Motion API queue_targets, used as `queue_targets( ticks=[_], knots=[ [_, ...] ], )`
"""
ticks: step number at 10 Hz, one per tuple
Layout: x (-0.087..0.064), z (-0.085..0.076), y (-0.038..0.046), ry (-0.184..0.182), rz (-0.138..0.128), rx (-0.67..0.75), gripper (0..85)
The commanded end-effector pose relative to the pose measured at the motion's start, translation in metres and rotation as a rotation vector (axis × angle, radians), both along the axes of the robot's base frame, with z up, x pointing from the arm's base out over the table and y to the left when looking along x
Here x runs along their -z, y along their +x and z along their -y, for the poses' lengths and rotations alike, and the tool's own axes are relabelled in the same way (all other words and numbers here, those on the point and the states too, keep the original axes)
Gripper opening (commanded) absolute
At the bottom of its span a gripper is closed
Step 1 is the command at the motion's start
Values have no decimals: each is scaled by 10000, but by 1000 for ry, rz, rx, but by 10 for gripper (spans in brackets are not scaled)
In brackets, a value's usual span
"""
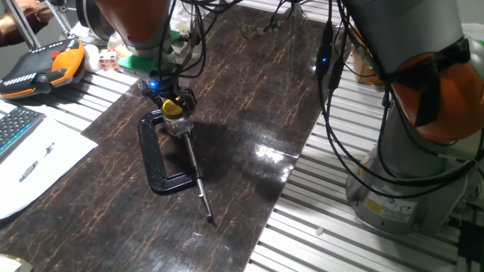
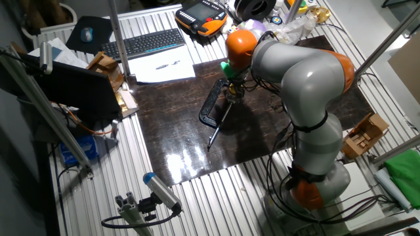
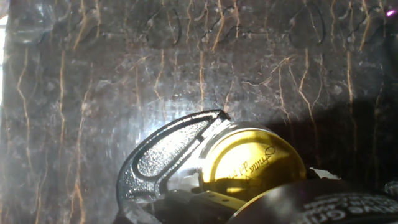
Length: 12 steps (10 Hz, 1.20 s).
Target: Unscrew the lid from the jar
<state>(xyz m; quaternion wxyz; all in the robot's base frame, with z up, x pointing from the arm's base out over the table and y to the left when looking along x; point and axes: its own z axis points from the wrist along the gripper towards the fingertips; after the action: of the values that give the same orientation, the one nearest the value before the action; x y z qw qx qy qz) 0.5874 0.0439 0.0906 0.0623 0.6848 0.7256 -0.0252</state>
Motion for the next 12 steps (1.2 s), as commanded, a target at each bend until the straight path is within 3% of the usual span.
queue_targets(
  ticks=[1, 3, 4, 7, 9, 12],
  knots=[
    [-10, -8, -2, -1, -6, -22, 850],
    [-6, 1, -3, 2, -6, -48, 850],
    [-49, 23, -3, 29, -3, -32, 850],
    [-291, 115, -30, 81, -12, 1, 850],
    [-365, 176, -32, 63, -29, 23, 850],
    [-556, 535, 63, 130, -52, 106, 850]
  ],
)
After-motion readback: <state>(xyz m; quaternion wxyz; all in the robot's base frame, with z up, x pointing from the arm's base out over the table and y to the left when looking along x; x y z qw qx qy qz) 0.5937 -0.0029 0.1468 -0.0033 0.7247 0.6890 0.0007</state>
